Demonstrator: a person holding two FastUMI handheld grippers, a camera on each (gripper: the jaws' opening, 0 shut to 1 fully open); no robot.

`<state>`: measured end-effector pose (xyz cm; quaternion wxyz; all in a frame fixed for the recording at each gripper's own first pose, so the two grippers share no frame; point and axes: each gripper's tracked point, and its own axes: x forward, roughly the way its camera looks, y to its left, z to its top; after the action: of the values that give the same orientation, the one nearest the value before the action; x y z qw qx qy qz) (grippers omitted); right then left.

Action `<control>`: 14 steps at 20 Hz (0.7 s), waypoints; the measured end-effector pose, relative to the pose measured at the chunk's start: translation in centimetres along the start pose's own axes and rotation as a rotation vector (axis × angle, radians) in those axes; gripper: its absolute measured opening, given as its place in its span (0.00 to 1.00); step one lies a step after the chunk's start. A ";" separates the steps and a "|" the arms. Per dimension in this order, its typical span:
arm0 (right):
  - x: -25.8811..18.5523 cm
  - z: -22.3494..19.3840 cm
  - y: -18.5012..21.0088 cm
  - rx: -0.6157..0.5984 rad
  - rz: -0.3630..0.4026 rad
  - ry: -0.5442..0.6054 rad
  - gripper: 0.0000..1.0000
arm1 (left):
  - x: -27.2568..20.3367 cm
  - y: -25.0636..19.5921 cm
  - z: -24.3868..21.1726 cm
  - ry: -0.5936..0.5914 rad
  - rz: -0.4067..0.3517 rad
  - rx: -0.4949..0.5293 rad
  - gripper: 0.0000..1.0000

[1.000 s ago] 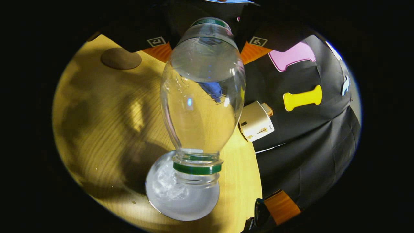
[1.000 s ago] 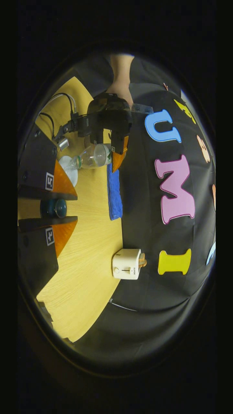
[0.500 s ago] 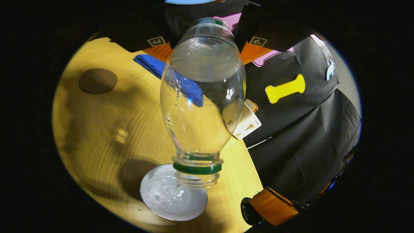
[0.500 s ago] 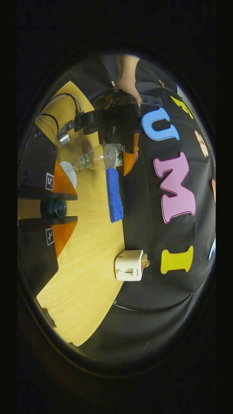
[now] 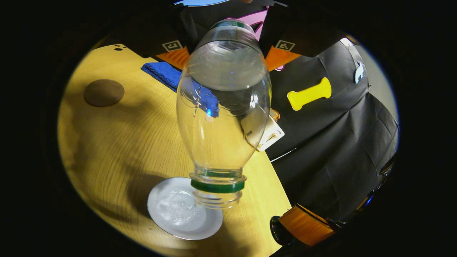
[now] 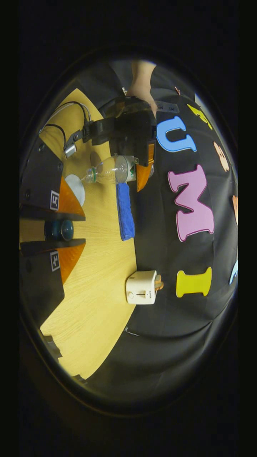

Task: Open the teacup lid with one hand, grasp the water bottle and pour water into the teacup with the other hand; after pouring, place the water bottle on the coaster and then close the teacup lid.

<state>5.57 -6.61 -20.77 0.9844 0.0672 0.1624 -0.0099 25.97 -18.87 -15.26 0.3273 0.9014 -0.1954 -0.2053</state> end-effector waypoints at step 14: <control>0.4 0.2 -0.7 -0.024 -0.010 0.003 0.28 | -0.3 -4.0 0.4 0.022 -0.092 -0.319 0.78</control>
<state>5.95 -7.29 -20.78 0.9848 0.0545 0.1642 -0.0125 26.36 -16.14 -18.14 0.4585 0.8483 -0.1154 -0.2385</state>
